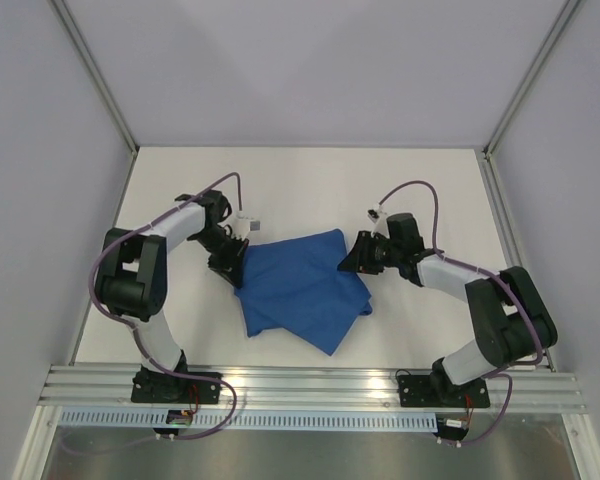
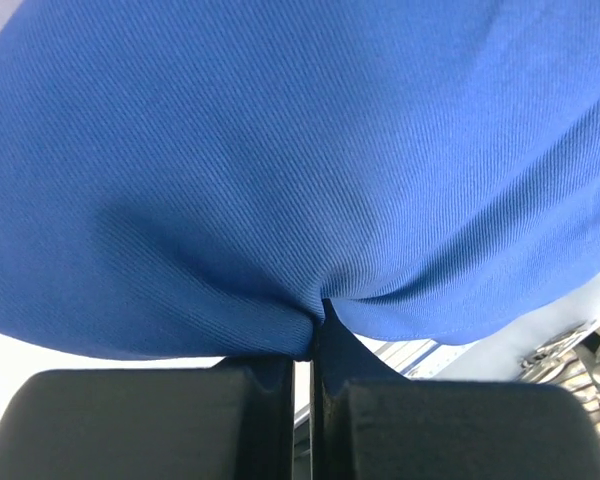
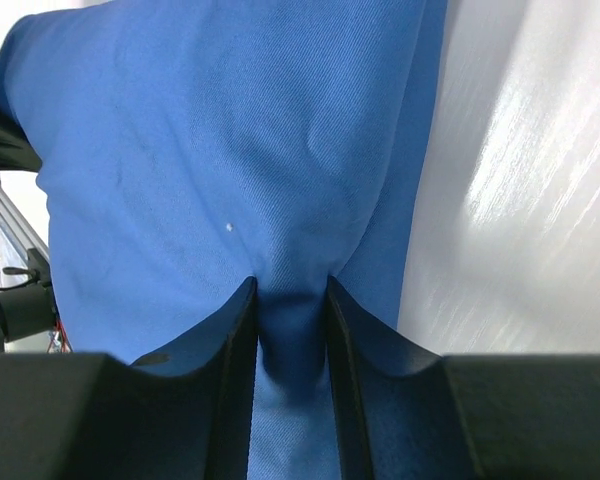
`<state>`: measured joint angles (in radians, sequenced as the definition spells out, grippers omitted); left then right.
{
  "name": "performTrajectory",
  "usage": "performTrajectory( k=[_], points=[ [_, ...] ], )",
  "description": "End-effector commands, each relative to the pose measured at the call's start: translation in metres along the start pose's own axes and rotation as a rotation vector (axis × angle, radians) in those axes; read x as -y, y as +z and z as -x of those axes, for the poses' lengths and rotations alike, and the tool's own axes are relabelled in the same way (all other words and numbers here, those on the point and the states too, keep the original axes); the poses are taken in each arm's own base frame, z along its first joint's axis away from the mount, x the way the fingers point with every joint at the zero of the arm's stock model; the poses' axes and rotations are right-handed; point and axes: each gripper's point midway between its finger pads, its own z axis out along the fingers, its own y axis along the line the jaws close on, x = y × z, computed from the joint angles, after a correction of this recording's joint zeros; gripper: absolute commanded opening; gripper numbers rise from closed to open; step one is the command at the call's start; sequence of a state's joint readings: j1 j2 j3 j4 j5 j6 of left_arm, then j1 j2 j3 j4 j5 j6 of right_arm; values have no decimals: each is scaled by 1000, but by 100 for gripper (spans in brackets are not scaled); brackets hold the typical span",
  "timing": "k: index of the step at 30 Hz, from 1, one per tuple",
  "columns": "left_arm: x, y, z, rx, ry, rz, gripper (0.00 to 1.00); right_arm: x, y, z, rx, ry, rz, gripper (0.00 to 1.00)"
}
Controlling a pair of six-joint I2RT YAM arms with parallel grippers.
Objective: Prepare the surgical pack
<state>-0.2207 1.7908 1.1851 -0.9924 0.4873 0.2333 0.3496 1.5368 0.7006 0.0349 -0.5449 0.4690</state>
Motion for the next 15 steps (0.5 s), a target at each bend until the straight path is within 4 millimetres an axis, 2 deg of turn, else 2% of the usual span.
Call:
performTrajectory(
  k=[1, 2, 5, 7, 8, 10, 11, 13, 14, 15],
  points=[
    [-23, 11, 25, 52, 64, 78, 0, 5, 1, -8, 24, 46, -23, 16],
    [-25, 10, 30, 63, 75, 89, 0, 8, 1, -7, 37, 57, -33, 9],
    [-34, 4, 44, 81, 108, 133, 0, 7, 3, 12, 110, 77, -47, 0],
    [-47, 2, 50, 75, 111, 169, 0, 15, 6, 25, 156, 93, -99, 1],
    [-51, -5, 61, 97, 118, 183, 0, 17, 8, 30, 170, 97, -114, 1],
    [-64, -5, 65, 83, 92, 184, 0, 17, 13, 49, 211, 102, -128, 1],
    [-70, -12, 78, 108, 97, 194, 0, 17, 16, 56, 223, 101, -129, 0],
    [-85, -14, 84, 101, 90, 207, 0, 18, 25, 77, 259, 98, -145, 0],
    [-91, -25, 99, 131, 102, 233, 0, 19, 28, 85, 268, 89, -150, 0],
    [-97, -26, 105, 133, 103, 237, 0, 19, 36, 101, 285, 82, -157, 1]
  ],
)
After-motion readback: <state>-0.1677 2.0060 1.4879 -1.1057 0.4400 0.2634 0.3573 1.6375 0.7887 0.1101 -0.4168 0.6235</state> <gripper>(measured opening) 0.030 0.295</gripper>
